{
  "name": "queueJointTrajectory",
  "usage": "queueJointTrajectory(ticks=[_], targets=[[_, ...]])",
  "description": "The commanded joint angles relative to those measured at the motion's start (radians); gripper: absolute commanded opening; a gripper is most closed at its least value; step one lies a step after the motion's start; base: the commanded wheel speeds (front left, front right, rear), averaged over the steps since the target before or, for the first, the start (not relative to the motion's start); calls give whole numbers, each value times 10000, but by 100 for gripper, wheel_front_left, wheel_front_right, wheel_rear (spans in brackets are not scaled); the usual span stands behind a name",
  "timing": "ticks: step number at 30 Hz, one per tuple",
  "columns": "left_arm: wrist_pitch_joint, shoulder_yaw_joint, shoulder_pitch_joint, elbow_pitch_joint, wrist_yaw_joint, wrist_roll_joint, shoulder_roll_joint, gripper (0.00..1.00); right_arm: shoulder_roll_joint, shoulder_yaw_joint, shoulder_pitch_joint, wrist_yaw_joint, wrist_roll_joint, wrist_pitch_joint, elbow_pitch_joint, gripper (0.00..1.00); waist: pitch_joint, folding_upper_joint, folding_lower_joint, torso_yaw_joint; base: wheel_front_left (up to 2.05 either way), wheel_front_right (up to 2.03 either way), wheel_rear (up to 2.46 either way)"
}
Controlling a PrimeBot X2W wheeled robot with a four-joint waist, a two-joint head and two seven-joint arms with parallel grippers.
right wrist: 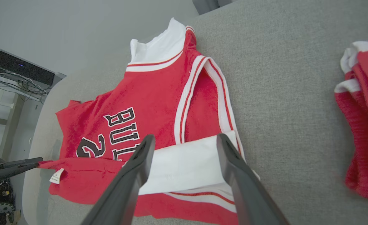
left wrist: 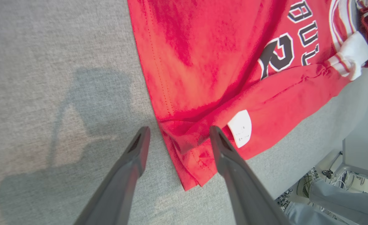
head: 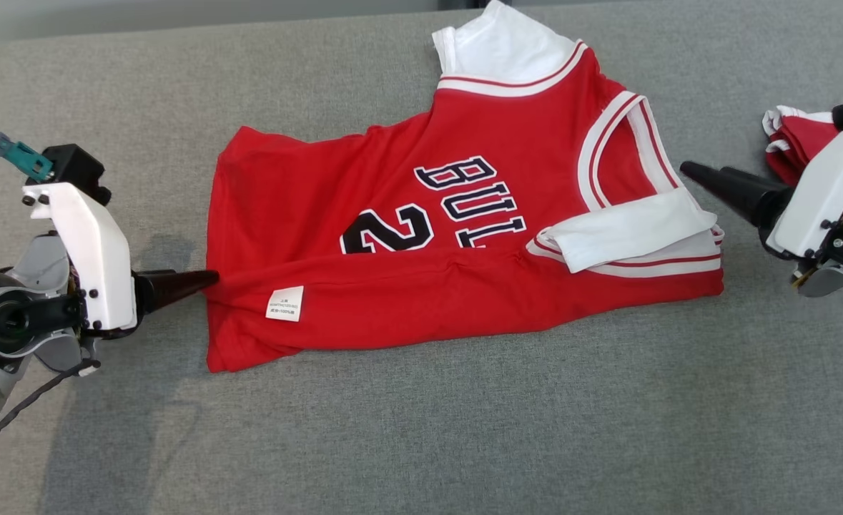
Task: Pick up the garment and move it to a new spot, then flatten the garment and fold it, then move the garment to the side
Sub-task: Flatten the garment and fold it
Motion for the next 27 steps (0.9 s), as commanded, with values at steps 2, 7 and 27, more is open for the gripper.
queueJointTrajectory(ticks=[2,7,27], targets=[[-318,154,32,72,-143,127,72,100,-154,-39,90,2,153,-663,-95,100,-220,0,0,56,0,0,0],[-1712,456,310,-110,-419,512,163,100,-416,234,520,2,417,-2435,-348,100,-741,0,0,86,0,0,0],[-10272,1359,4693,-2654,2438,3606,-507,100,-887,1584,3531,4,-130,-9356,-611,100,-1678,0,0,-2,0,0,0]])
